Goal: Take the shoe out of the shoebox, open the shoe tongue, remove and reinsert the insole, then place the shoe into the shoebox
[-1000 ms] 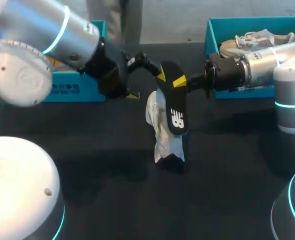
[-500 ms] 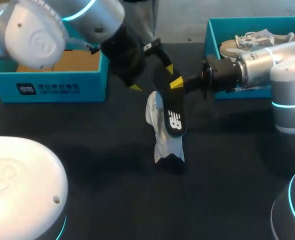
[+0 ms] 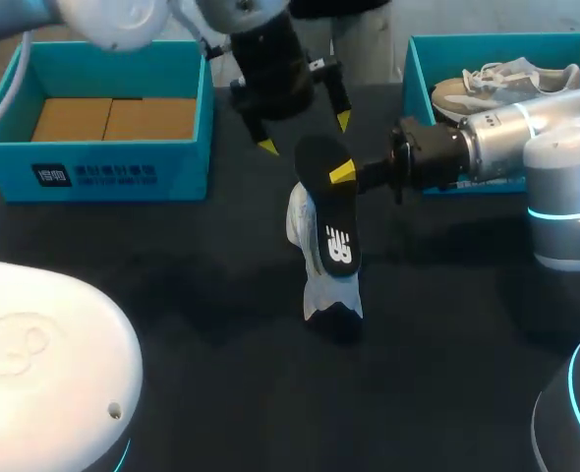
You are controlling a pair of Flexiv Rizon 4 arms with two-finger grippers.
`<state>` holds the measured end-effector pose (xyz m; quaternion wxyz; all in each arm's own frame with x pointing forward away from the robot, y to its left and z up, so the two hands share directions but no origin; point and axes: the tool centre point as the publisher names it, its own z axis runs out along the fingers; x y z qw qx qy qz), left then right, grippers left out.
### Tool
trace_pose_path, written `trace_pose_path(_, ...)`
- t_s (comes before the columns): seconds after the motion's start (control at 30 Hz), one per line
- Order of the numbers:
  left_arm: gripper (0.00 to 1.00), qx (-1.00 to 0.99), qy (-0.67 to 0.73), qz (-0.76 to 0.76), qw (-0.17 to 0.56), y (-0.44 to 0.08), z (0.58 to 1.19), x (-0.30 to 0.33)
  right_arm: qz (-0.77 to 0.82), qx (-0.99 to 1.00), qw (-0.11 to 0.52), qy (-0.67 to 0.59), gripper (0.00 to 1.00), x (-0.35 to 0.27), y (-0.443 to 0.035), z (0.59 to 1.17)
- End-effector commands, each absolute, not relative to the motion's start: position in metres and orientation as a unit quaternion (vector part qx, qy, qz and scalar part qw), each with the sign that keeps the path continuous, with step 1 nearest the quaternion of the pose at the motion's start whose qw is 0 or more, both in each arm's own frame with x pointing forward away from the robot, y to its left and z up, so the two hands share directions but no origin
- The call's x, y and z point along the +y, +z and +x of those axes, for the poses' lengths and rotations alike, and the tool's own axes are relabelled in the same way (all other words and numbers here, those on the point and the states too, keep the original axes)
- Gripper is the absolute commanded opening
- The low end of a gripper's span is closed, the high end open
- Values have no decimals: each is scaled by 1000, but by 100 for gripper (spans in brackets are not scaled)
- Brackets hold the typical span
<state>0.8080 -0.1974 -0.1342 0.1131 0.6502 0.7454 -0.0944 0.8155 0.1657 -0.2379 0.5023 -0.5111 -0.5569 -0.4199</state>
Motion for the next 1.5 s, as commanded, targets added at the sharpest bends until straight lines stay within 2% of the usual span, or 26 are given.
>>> trace_pose_path(0.03, 100, 754, -10, 657, 17, -131, 812, -202, -512, -562, 502, -412, 0, 169, -238, 818)
trace_pose_path(0.53, 100, 768, 0, 640, -4, -128, 818, -204, -499, -574, 504, -408, 0, 170, -240, 822)
trace_pose_path(1.33, 100, 775, -16, 631, 15, -132, 813, -209, -499, -574, 504, -409, 0, 163, -239, 818)
trace_pose_path(1.5, 100, 769, -56, 636, 44, -135, 812, -207, -500, -573, 503, -411, 0, 163, -239, 818)
